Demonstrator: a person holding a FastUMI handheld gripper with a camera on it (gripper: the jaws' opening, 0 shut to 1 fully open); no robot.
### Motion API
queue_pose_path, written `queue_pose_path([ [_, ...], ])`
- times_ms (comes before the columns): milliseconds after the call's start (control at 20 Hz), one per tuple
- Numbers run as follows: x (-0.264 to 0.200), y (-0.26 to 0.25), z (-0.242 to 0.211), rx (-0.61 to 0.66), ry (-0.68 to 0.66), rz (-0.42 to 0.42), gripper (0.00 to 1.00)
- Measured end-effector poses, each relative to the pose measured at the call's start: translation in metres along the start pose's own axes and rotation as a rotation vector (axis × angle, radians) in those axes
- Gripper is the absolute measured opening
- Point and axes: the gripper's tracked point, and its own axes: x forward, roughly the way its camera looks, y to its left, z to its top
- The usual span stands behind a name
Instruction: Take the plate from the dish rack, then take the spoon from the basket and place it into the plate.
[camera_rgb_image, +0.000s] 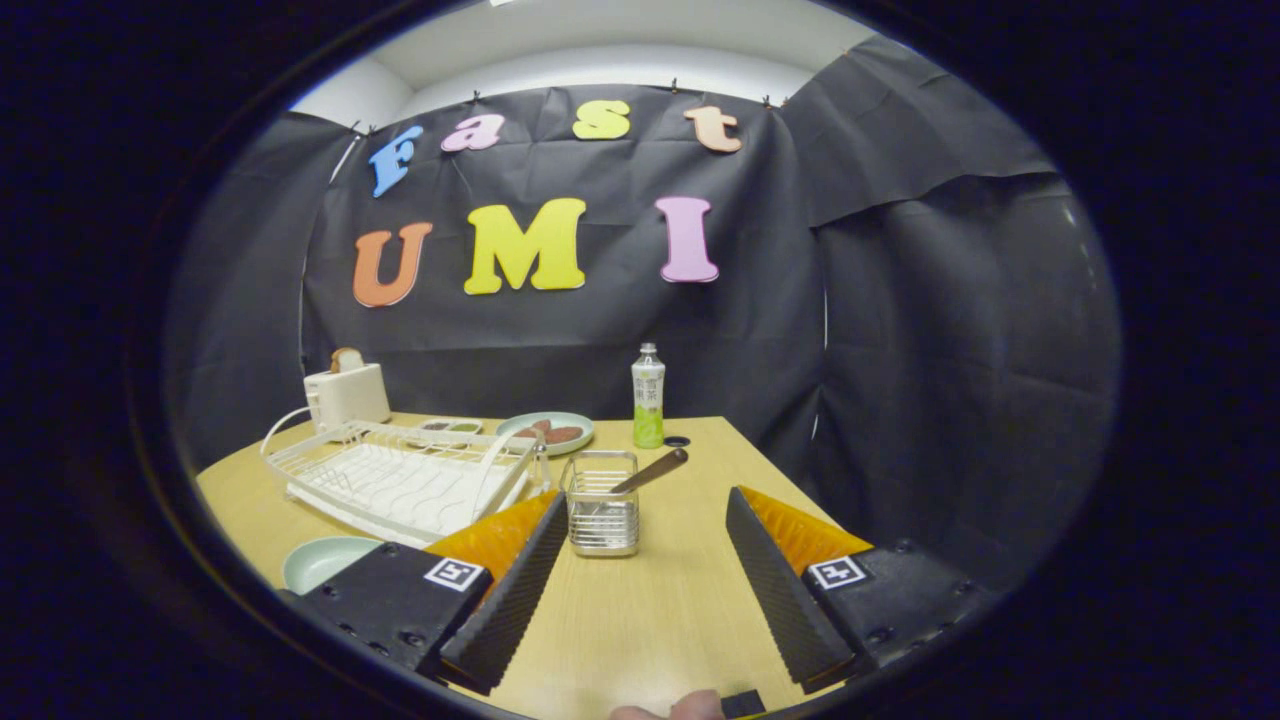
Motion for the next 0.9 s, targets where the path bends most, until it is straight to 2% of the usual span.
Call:
queue_pose_path([
  [450, 0.093, -0.015, -0.001, 0.148, 0.025, 0.037, 1.00],
  [550, 0.105, -0.008, 0.001, 0.171, 0.022, 0.058, 0.93],
  [750, 0.112, 0.006, -0.002, 0.201, 0.040, 0.093, 0.67],
  [900, 0.116, 0.008, 0.002, 0.211, 0.030, 0.088, 0.51],
])
